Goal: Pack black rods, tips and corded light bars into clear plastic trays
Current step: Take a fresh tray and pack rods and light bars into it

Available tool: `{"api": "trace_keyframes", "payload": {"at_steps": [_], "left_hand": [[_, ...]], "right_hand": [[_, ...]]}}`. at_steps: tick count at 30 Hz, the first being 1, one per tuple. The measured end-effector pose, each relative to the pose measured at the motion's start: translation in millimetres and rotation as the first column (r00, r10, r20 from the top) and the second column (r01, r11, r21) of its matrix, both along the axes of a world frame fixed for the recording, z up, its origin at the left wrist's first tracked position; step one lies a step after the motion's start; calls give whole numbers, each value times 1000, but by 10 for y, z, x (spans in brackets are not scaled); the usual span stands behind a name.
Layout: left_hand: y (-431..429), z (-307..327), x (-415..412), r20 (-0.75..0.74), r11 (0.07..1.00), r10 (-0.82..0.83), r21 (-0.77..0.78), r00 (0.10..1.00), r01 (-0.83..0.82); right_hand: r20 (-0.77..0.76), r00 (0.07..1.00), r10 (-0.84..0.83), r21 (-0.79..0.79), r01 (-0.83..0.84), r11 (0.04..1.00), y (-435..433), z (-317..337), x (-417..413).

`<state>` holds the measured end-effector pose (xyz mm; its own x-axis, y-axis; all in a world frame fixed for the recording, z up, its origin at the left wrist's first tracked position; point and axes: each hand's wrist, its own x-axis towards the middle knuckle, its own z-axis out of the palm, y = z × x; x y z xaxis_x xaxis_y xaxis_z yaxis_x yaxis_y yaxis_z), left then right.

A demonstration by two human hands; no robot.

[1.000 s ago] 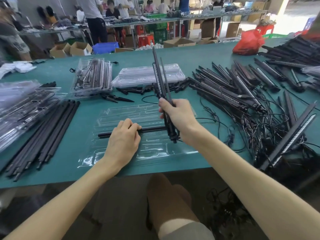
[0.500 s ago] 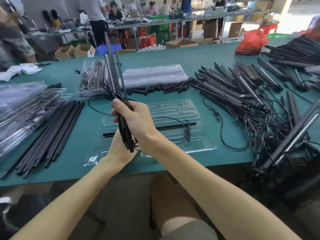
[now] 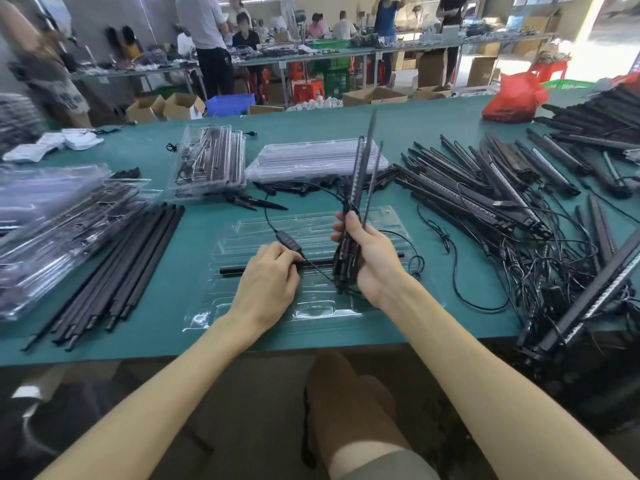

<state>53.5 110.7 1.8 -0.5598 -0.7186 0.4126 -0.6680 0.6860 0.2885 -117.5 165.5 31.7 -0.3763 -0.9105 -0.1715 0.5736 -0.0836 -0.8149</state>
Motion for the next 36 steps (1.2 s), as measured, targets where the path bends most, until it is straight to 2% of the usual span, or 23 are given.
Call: {"api": "trace_keyframes", "payload": {"at_steps": [5, 9, 15, 17, 19, 21, 23, 25, 26, 28, 30, 32, 36], "left_hand": [[8, 1, -14, -49, 994, 11, -104, 999, -16], [2, 82, -29, -133, 987, -56, -160, 990, 35], [-14, 273, -66, -98, 974, -125, -203, 987, 103], [-28, 313, -112, -94, 982, -130, -148, 987, 115], [-7, 328, -176, -222, 987, -114, 88, 968, 136], [41, 381, -262, -443, 878, -38, 413, 896, 242], [60, 440, -351, -584, 745, 66, 569, 809, 349], [39, 504, -431, -698, 635, 205, 629, 686, 450], [14, 537, -459, -740, 607, 285, 631, 609, 483], [-83, 610, -474, -764, 617, 401, 633, 505, 467], [-244, 648, -417, -760, 642, 470, 644, 449, 417], [-443, 642, -286, -716, 665, 508, 679, 478, 310], [-763, 482, 85, -478, 678, 531, 735, 700, -13]], "right_hand": [[50, 998, 35, -76, -31, 997, 9, -55, -89], [79, 993, 85, -113, -76, 991, 21, -85, -70], [32, 992, 122, -85, -119, 989, 42, -50, -37], [37, 991, 126, -80, -123, 989, 50, -30, -22], [42, 990, 138, -73, -135, 988, 66, -19, -5], [10, 986, 165, -72, -163, 984, 89, -16, 7], [-49, 979, 199, -66, -202, 977, 114, -17, 22], [-99, 970, 221, -61, -228, 972, 128, -30, 29], [-119, 966, 228, -61, -236, 970, 135, -43, 29], [-148, 964, 223, -62, -234, 970, 146, -71, 18], [-179, 968, 176, -66, -191, 979, 159, -91, -11], [-170, 980, 101, -79, -116, 990, 175, -101, -60], [-106, 994, -10, -89, 0, 996, 216, -120, -179]]}}
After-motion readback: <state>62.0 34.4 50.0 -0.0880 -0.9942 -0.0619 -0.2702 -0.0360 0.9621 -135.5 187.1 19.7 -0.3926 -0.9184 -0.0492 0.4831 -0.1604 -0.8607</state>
